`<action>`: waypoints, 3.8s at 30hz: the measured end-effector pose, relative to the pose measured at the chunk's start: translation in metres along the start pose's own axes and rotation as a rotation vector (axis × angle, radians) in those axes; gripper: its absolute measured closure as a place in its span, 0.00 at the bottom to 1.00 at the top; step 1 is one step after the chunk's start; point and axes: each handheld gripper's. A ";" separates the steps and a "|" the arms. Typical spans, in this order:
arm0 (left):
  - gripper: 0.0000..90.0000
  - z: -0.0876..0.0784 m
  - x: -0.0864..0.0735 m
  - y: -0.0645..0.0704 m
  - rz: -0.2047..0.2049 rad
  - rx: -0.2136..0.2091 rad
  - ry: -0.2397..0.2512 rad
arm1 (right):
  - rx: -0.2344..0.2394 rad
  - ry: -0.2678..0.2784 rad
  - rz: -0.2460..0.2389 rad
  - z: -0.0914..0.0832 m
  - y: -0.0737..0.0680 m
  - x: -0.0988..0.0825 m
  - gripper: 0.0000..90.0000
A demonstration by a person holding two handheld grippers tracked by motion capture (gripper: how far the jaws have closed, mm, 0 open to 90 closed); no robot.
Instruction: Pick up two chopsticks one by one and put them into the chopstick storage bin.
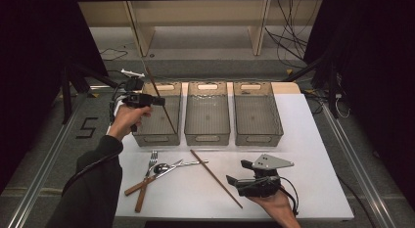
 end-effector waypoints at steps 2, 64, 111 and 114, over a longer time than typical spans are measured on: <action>0.94 0.003 -0.001 -0.001 -0.002 0.003 -0.009 | -0.001 0.000 0.000 0.000 0.000 0.000 0.27; 0.26 0.020 -0.012 0.001 -0.039 0.139 -0.041 | 0.011 -0.003 0.001 0.000 -0.001 0.001 0.28; 0.19 -0.038 -0.175 0.040 0.148 -0.089 0.257 | -0.011 -0.347 -0.039 0.055 -0.018 0.020 0.51; 0.19 -0.040 -0.181 0.041 0.171 -0.092 0.270 | -0.005 -0.354 -0.047 0.058 -0.019 0.020 0.52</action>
Point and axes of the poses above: each handheld gripper's, and its own axes: z roughly forward along the jaws, x roughly out of its top, y roughly to its right, and after that the axes turned 3 degrees about y, right-handed
